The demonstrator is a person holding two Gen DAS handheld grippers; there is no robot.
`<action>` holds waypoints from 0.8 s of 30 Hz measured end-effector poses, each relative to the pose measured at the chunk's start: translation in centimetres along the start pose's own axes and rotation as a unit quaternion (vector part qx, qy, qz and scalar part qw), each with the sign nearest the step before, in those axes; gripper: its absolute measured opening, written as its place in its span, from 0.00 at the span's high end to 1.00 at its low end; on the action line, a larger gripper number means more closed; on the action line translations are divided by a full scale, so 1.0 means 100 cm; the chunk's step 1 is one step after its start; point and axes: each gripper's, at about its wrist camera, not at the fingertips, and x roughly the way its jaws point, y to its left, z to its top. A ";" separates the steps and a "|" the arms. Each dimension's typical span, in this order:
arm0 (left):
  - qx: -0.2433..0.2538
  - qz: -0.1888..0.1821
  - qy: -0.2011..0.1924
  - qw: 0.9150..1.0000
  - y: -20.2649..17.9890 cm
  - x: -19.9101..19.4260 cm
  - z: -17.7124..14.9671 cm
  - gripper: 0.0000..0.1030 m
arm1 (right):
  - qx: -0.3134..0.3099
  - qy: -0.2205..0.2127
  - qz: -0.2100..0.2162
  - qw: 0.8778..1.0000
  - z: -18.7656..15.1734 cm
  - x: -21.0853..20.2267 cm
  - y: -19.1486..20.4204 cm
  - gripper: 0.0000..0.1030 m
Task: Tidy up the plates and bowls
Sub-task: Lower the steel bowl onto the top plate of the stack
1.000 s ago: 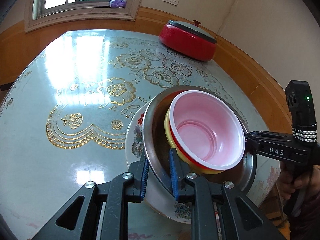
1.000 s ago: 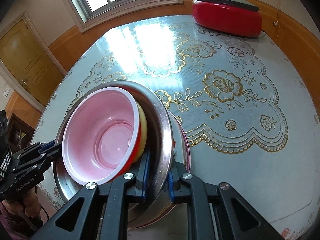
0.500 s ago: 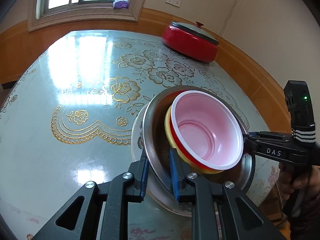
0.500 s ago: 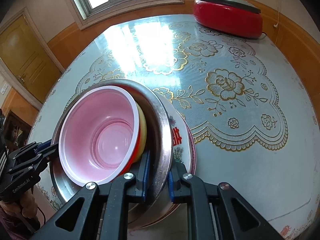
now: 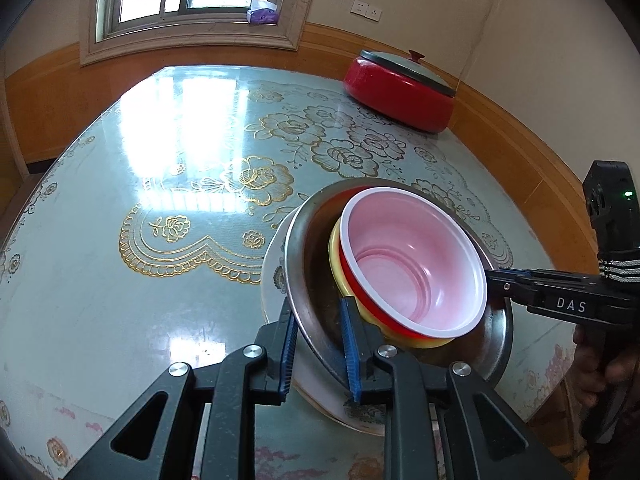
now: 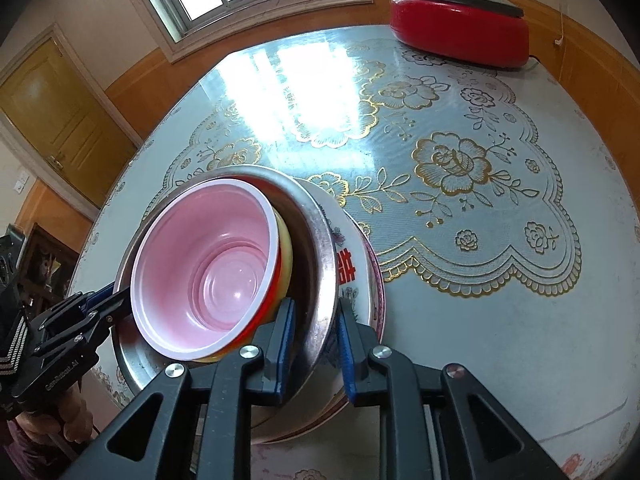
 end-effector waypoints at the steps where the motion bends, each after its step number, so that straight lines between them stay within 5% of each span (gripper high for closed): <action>1: -0.001 0.001 0.000 1.000 0.000 0.001 0.000 0.79 | -0.001 0.000 0.001 1.000 -0.001 -0.001 0.000 0.81; 24: 0.003 0.051 -0.005 0.999 -0.014 0.001 -0.003 0.77 | -0.014 -0.019 0.025 0.999 -0.012 -0.009 -0.003 0.83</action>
